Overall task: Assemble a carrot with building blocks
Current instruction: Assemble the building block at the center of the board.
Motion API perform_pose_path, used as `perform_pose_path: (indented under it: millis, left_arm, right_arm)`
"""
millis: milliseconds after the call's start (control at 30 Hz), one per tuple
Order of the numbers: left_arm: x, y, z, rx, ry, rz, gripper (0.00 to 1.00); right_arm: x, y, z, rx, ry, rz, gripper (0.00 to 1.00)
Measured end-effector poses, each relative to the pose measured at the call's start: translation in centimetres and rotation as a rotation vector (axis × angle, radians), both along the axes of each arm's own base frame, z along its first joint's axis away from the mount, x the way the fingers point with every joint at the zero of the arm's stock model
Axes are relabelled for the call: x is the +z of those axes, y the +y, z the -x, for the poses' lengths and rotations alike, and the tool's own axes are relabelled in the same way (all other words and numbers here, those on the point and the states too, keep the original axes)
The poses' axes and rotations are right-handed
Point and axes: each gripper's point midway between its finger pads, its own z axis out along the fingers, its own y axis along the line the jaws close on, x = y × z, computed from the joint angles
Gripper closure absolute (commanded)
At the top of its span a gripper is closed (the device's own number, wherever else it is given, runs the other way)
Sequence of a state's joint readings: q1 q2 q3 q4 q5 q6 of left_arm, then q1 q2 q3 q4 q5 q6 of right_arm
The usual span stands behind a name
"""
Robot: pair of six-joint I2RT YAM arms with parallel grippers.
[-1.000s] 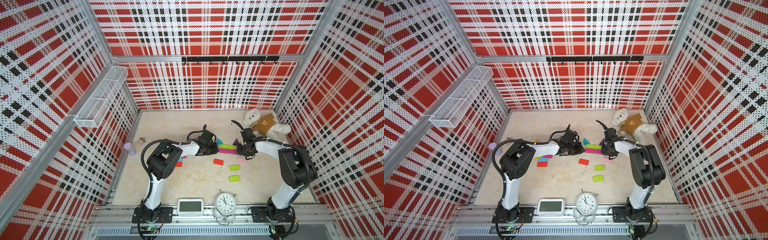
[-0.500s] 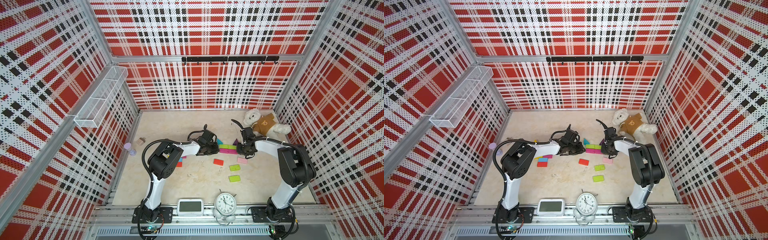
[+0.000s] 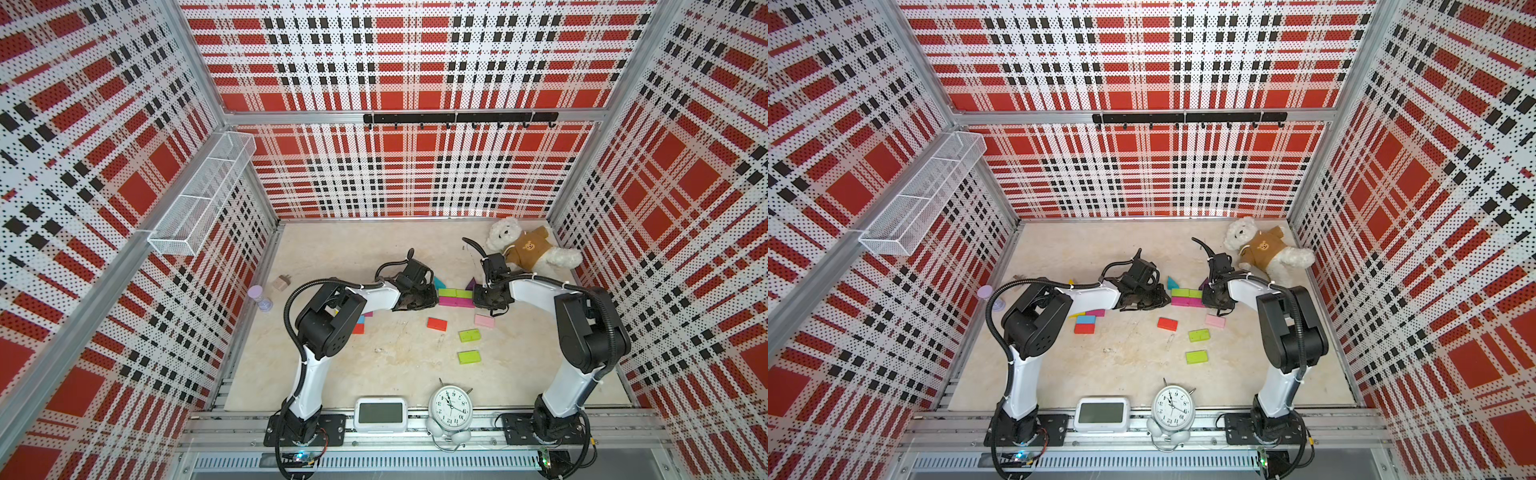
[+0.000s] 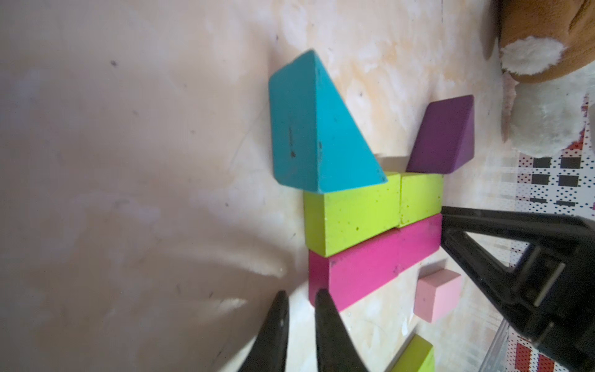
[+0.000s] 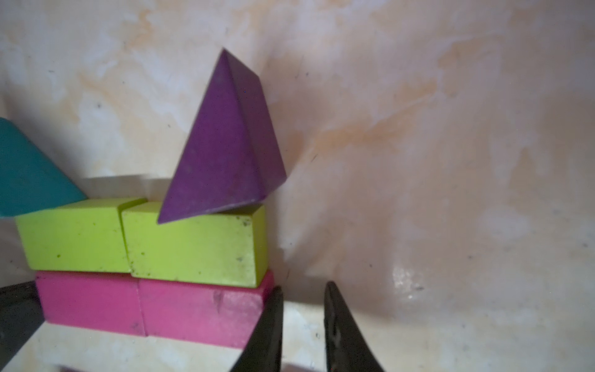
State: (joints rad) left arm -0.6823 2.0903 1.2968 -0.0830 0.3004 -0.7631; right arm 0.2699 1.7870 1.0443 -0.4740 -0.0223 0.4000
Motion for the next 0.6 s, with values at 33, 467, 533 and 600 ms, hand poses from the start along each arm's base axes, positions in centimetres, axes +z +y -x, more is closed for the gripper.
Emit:
perform_pose_path:
  millis: [33,467,533,600]
  left_arm:
    - [0.00,0.01,-0.01,0.000,0.000,0.000,0.79]
    - [-0.02,0.08,-0.09,0.005,0.001,0.000,0.80]
    - [-0.02,0.08,-0.09,0.006,0.002,0.000,0.80]
    - [-0.02,0.10,-0.11,0.009,0.003,0.001,0.80]
  right_arm:
    - [0.06,0.02,-0.11,0.000,-0.003,-0.001,0.75]
    - [0.02,0.05,-0.24,-0.001,-0.002,0.000,0.74]
    - [0.02,0.00,-0.24,-0.005,-0.002,0.002,0.75]
    - [0.02,-0.03,-0.25,-0.009,-0.003,0.004,0.74]
